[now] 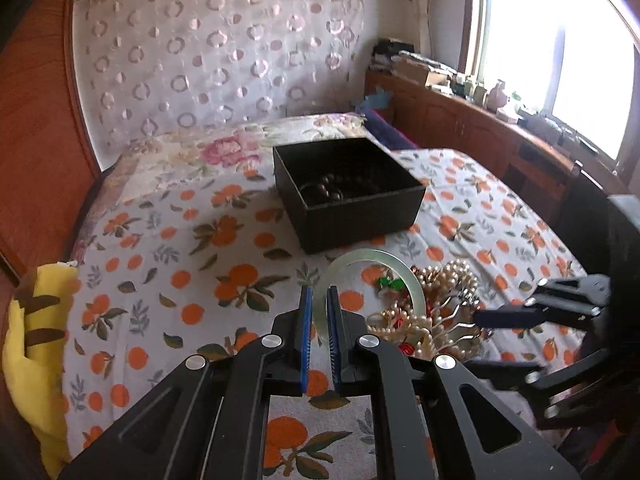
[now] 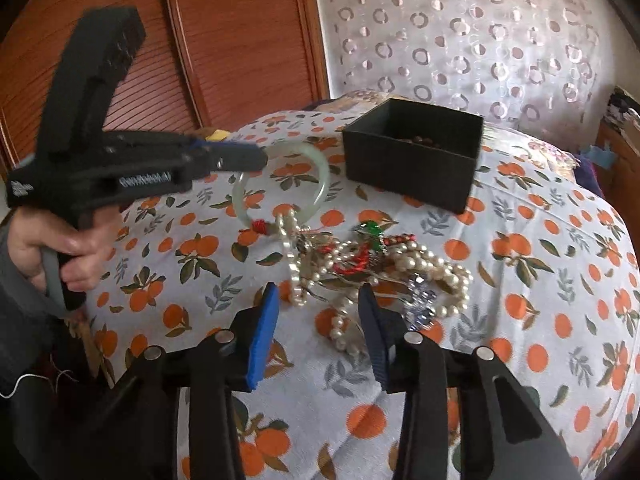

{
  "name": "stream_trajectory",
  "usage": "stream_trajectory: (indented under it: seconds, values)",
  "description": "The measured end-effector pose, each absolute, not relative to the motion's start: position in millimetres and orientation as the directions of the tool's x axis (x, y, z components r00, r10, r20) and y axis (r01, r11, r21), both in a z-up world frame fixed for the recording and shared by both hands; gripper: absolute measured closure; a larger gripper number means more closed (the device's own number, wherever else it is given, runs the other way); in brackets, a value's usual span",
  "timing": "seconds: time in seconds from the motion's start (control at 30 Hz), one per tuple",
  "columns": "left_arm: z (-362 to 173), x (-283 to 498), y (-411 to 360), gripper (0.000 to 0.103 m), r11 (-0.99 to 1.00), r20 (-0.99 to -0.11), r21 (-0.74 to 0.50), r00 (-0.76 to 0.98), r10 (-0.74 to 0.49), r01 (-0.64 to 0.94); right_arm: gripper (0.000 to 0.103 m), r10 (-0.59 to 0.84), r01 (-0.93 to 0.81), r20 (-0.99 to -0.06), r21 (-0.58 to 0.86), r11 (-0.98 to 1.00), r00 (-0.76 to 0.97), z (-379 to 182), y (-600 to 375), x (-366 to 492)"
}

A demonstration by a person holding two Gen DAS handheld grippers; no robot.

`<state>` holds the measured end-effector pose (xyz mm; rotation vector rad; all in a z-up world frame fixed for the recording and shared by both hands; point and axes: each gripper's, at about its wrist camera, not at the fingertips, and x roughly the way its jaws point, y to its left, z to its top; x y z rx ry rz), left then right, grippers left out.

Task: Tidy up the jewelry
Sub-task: 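Grasp the green jade bangle with the left tool while the right tool grasps a pearl necklace, then carry the jade bangle and pearl necklace over the black box with both tools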

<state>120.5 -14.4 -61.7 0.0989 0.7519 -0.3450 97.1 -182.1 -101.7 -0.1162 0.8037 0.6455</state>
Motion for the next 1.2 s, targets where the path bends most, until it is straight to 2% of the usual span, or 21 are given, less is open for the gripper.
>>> stream_trajectory:
  seconds: [0.5, 0.53, 0.57, 0.6, 0.63, 0.83, 1.2]
  values:
    - [-35, 116, -16, 0.096, 0.937, -0.647, -0.048, 0.704, -0.293, 0.346, 0.061, 0.530, -0.604, -0.709, 0.183, 0.776, 0.466, -105, -154, 119]
    - [-34, 116, -15, 0.096, 0.937, -0.646, -0.050, 0.705, -0.294, 0.345, 0.072, 0.525, -0.602, -0.713, 0.181, 0.778, 0.464, -107, -150, 122]
    - [-33, 117, -15, 0.096, 0.938, -0.645, -0.050, 0.706, -0.292, 0.343, 0.088, 0.518, -0.603, -0.719, 0.172, 0.779, 0.463, -108, -151, 125]
    - [-33, 117, -15, 0.096, 0.939, -0.644, -0.048, 0.708, -0.289, 0.340, 0.095, 0.510, -0.604, -0.724, 0.161, 0.780, 0.465, -109, -149, 127]
    - [-32, 117, -14, 0.096, 0.940, -0.643, -0.047, 0.710, -0.287, 0.338, 0.096, 0.507, -0.604, -0.724, 0.158, 0.782, 0.468, -109, -149, 129]
    - [-28, 118, -6, 0.096, 0.950, -0.634, -0.023, 0.731, -0.254, 0.311, 0.096, 0.527, -0.597, -0.686, 0.166, 0.785, 0.502, -95, -162, 124]
    - [-20, 118, 6, 0.096, 0.963, -0.615, -0.010, 0.757, -0.219, 0.270, 0.096, 0.524, -0.579, -0.576, 0.104, 0.808, 0.628, -26, -188, 122]
